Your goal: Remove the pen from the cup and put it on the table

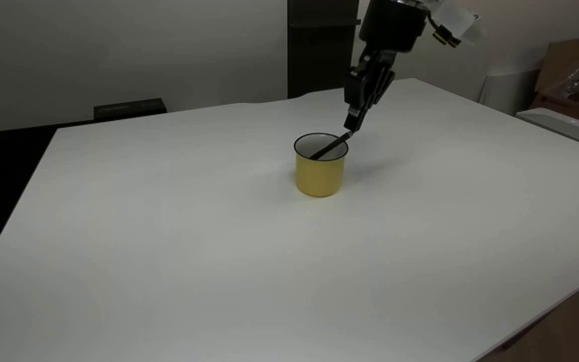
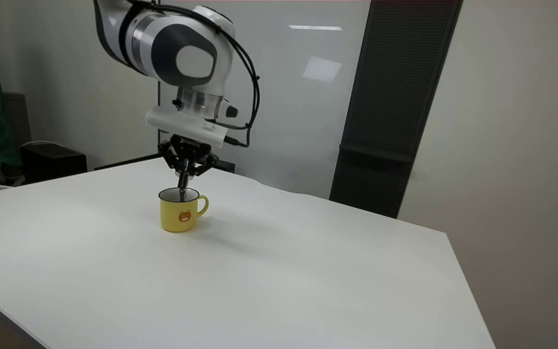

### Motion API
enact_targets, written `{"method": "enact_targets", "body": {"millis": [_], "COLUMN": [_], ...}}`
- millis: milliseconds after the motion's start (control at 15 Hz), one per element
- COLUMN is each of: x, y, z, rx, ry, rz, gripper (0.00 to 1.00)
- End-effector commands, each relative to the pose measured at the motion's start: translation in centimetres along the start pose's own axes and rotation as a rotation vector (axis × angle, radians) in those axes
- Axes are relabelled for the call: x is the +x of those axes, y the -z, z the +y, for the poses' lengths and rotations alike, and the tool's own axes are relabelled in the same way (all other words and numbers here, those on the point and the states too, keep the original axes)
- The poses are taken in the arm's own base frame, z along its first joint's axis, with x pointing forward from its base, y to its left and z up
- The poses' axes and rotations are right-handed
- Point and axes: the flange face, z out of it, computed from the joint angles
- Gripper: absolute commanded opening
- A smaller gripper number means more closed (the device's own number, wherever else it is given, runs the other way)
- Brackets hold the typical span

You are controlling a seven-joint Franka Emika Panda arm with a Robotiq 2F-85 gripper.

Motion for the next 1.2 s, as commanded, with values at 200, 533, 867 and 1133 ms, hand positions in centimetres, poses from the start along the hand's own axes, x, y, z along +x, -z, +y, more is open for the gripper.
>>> {"method": "enact_targets", "body": {"millis": [200, 533, 867, 1133], "x": [1.3, 1.1, -1.6, -4.2], "y": [8.6, 13.7, 14.7, 12.3], "z": [-2.5, -2.3, 0.8, 3.6], "rx": [-0.100, -0.215, -0.334, -0.350], "ry": [0.020, 0.015, -0.071, -0.173], "rz": [0.116, 0.298, 0.437, 0.440], "gripper": [0.01, 0.01, 0.01, 0.01]}}
